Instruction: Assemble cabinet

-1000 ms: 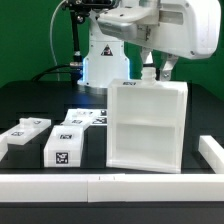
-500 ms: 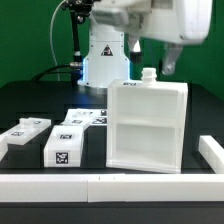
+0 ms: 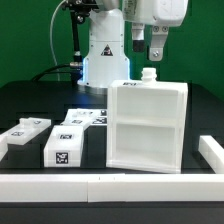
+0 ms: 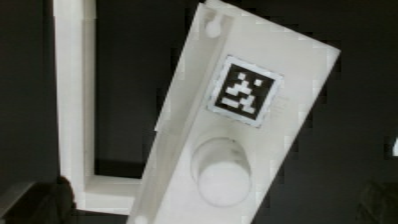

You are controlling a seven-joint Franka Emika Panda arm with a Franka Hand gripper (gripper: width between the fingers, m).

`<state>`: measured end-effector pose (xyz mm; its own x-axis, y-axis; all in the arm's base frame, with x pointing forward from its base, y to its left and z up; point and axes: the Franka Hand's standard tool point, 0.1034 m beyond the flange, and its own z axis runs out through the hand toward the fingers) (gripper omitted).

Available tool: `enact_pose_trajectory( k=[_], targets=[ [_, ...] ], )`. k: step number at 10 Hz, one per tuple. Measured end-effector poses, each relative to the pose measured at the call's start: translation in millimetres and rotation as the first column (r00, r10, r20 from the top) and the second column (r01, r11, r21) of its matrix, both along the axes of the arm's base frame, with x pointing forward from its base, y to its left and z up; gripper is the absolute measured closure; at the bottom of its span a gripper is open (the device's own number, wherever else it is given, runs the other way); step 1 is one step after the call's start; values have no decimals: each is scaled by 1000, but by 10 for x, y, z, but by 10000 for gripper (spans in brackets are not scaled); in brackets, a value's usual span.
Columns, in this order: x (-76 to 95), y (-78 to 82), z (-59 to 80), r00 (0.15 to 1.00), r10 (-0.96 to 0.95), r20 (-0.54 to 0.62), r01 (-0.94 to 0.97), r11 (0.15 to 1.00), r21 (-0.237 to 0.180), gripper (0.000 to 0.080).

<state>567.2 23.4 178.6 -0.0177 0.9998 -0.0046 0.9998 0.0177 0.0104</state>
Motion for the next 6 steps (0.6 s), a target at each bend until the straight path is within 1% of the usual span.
enact_pose_trajectory(
  k=[1, 2, 3, 4, 5, 6],
  targets=[
    [6, 0, 2, 994, -105, 1, 105, 994, 2, 4],
    [75, -5, 43, 962, -273, 11, 273, 962, 7, 4],
    [146, -6, 71, 905, -425, 8, 425, 905, 11, 4],
    [158, -6, 68, 786, -618, -24, 618, 786, -7, 4],
    [206, -7, 88, 677, -734, -53, 733, 679, -45, 4],
    [263, -6, 84, 693, -720, -37, 720, 693, -25, 4]
  ],
)
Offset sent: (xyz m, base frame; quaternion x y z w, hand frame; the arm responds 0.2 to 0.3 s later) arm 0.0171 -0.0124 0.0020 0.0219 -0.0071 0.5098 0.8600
